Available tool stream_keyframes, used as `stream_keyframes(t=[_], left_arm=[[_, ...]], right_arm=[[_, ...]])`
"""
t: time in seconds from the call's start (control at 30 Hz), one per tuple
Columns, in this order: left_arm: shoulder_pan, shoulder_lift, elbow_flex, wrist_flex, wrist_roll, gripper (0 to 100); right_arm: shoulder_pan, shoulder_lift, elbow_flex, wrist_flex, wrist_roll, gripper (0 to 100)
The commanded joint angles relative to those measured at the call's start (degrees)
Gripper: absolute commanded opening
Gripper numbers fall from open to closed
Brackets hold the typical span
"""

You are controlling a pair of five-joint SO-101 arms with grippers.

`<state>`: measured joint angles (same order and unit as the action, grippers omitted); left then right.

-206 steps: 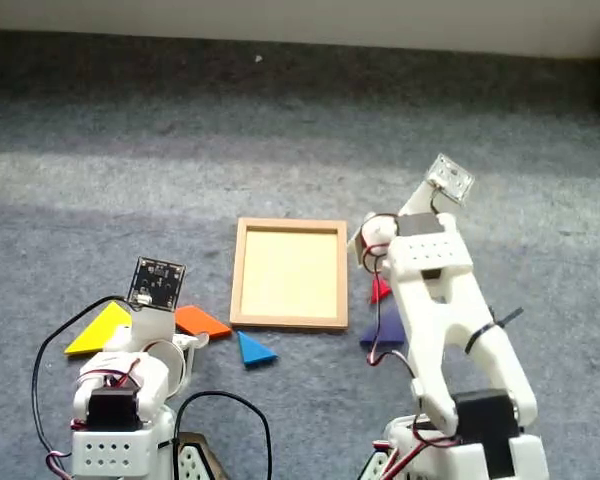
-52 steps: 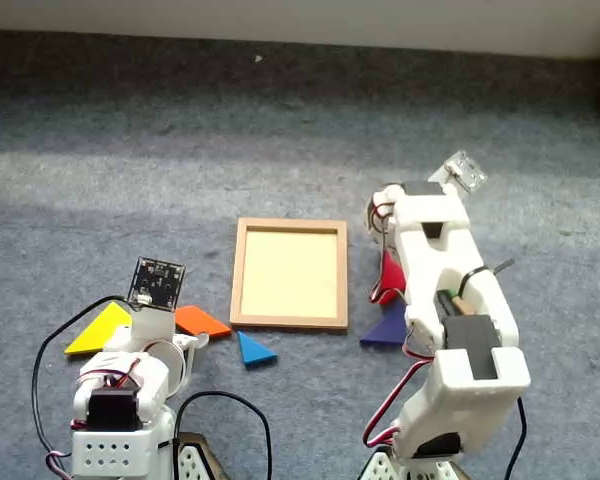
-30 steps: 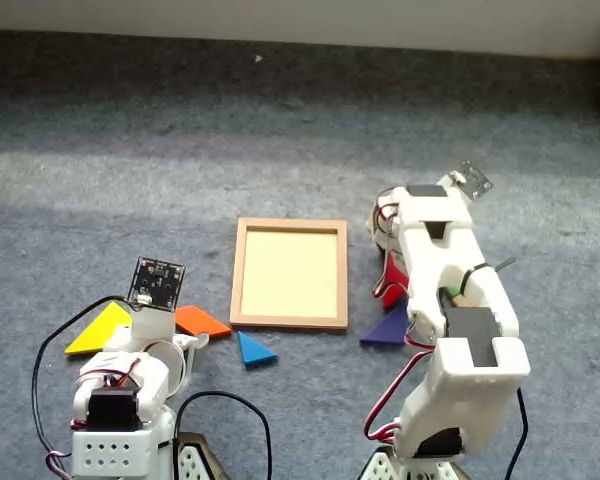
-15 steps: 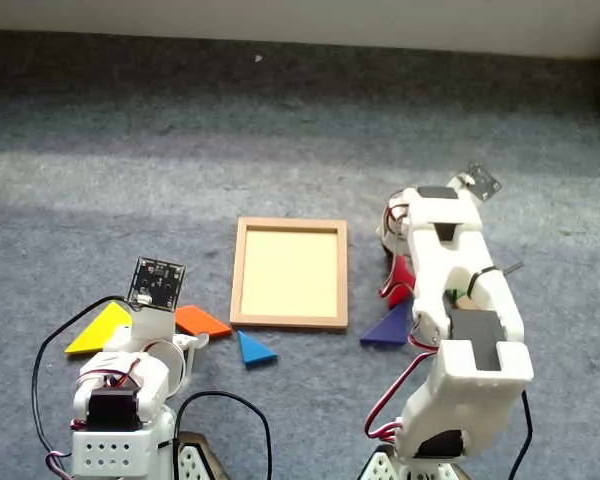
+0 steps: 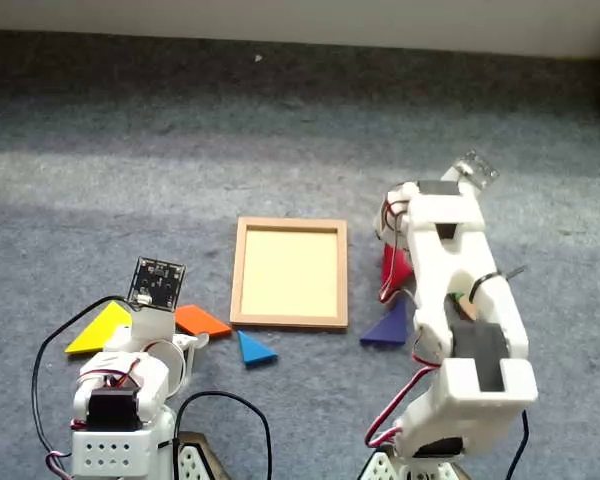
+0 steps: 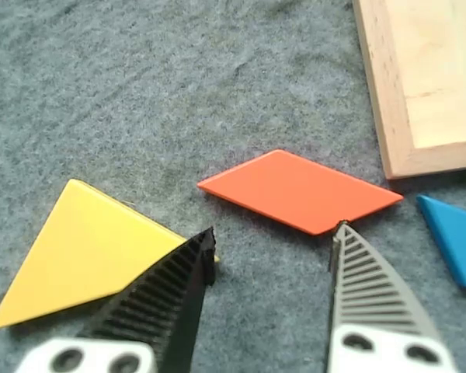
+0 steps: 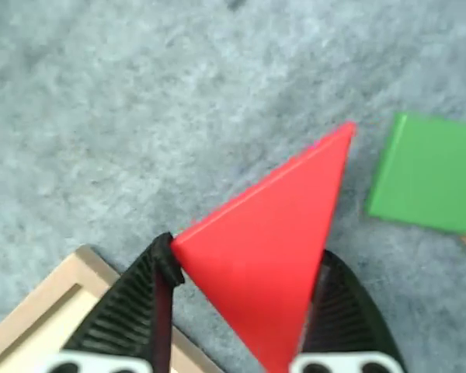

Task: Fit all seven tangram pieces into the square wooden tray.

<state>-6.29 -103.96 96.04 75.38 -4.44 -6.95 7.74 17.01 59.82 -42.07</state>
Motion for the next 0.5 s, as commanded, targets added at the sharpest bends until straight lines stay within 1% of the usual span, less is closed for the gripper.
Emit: stream_keyframes(t=[0.0,0.1,0.23,0.33,0.47], left_arm=[[0.9,-0.4,1.1,0.3,-0.2,24],[0.9,-0.4,1.1,0.3,-0.2,24],[0.9,-0.4,1.1,0.3,-0.2,24],[0.9,-0.4,1.1,0.3,-0.2,24],[0.9,-0.4,1.1,0.3,-0.2,24]], right_arm=[[-2.9,-7.9,-1.7,1.2,0.7,5.8],[-4.8,-10.9,-1.7,1.4,1.3,5.8],[-7.6,-13.8,-1.9,3.4,8.1,5.8],[-9.4,-14.7,-2.0,5.7,8.7,5.8],[-10.5,-14.7,-1.6,5.8,8.9,5.8]])
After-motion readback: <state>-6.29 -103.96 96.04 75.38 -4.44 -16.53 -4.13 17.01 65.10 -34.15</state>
